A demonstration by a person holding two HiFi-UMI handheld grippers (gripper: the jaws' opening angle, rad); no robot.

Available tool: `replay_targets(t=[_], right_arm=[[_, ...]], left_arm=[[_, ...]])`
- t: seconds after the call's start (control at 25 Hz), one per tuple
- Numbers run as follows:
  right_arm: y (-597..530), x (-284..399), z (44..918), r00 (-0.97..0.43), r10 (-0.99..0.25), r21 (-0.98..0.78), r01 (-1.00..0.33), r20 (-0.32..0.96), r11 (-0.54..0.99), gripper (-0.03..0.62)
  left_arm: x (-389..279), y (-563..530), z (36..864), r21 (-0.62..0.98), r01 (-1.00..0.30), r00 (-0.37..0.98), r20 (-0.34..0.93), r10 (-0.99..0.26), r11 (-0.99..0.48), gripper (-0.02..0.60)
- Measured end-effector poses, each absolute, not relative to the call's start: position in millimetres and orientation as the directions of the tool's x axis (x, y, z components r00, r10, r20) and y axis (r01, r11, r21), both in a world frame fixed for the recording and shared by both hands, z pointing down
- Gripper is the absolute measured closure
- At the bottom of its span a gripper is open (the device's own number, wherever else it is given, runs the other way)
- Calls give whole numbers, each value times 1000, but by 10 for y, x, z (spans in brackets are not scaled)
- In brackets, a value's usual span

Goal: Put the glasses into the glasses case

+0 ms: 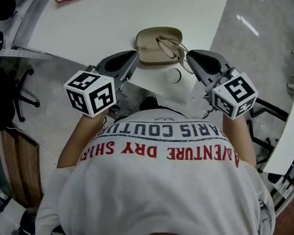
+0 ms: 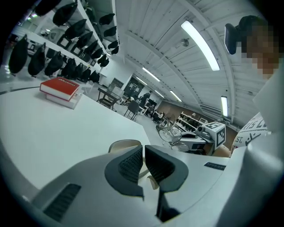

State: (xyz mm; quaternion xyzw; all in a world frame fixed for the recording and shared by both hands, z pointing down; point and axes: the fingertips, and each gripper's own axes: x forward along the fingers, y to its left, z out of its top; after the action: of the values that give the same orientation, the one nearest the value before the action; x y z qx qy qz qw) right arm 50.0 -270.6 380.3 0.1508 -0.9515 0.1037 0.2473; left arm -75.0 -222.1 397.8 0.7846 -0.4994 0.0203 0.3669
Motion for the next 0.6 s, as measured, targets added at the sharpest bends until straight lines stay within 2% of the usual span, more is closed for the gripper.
replay_targets(t=[0.6], right_arm=[[-2948, 124, 4334, -810, -18, -56, -63, 587, 996, 556]], left_arm=[[-985, -2142, 4348, 542, -839, 354, 462, -813, -57, 545]])
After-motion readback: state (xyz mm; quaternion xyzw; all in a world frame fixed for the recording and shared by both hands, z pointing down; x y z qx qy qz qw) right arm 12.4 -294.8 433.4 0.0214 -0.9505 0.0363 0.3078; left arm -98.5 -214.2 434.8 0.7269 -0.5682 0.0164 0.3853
